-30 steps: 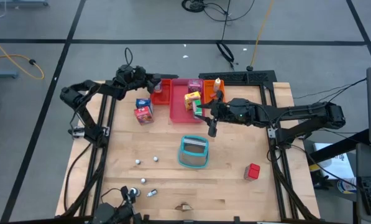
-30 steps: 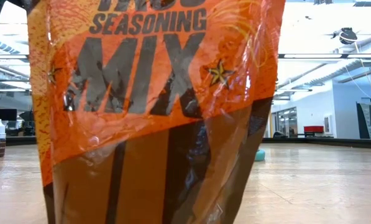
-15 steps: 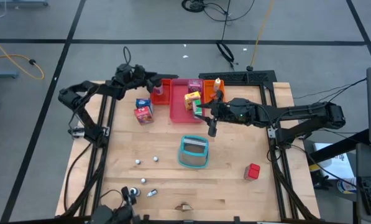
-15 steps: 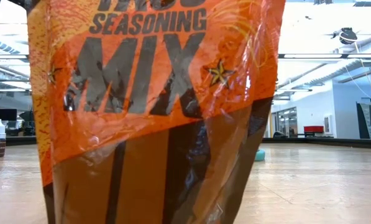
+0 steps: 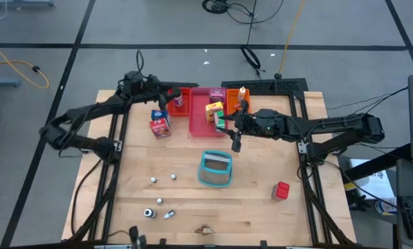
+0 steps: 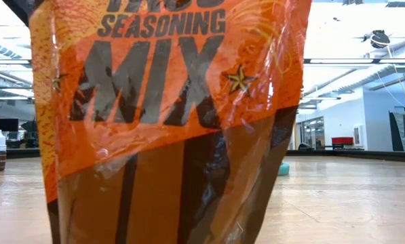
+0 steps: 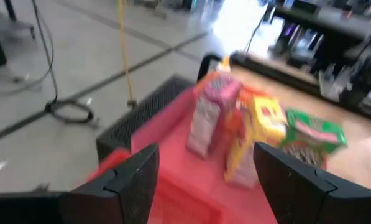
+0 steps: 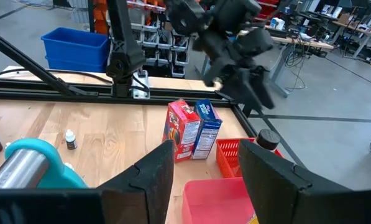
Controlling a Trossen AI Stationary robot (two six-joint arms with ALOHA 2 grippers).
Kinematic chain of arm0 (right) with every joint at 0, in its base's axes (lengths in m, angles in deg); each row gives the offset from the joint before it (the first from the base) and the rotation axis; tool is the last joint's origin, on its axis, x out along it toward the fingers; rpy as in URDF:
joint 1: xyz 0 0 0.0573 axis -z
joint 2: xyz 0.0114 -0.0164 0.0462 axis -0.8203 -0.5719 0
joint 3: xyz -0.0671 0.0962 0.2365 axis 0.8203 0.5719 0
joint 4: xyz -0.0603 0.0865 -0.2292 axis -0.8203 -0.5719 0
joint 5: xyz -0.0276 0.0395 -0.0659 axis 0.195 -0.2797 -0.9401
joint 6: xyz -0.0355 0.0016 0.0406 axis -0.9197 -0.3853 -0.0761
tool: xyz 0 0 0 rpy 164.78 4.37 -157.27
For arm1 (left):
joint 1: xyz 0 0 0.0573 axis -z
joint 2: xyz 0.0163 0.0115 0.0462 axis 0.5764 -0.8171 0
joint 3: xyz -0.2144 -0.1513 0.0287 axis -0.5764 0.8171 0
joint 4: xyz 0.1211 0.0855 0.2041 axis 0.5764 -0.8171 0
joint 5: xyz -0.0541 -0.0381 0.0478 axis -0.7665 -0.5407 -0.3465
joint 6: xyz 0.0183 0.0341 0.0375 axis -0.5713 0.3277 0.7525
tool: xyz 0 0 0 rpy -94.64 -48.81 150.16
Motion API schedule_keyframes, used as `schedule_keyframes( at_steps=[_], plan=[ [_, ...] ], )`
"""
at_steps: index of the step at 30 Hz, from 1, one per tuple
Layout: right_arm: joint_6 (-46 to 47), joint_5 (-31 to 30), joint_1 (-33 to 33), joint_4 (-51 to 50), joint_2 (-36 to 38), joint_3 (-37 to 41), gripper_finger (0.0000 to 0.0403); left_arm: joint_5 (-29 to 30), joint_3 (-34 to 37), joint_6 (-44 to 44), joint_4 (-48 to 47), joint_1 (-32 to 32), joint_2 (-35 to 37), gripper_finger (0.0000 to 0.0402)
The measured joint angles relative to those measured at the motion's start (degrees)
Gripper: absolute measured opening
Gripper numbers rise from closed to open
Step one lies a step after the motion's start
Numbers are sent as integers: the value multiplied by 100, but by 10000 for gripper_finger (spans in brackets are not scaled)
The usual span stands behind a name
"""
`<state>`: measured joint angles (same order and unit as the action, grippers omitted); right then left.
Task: Pick & Place Kitchen Items
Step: Put the large black food coloring bottle into the orange bin
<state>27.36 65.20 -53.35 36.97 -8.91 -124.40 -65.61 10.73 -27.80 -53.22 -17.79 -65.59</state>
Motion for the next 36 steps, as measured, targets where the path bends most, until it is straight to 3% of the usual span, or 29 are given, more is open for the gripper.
schedule_keyframes(
  at_steps=[8, 17, 23, 26, 36],
  plan=[
    [0, 13, -1, -2, 0, 0, 171, 1791, 2, 161, -2271, 947, 1537, 245],
    [0, 15, -1, -17, 0, 0, 171, 2179, 82, -453, -3843, 2145, 2996, 245],
    [0, 17, 0, -20, 0, 0, 171, 2225, 618, -1138, -3933, 3321, 3902, 245],
    [0, 17, 1, -24, 0, 0, 171, 2545, 904, -1508, -3931, 4019, 4209, 246],
    [40, 20, -1, -44, -2, 0, 171, 3620, 1485, -1898, -3085, 6490, 4285, 246]
  ],
)
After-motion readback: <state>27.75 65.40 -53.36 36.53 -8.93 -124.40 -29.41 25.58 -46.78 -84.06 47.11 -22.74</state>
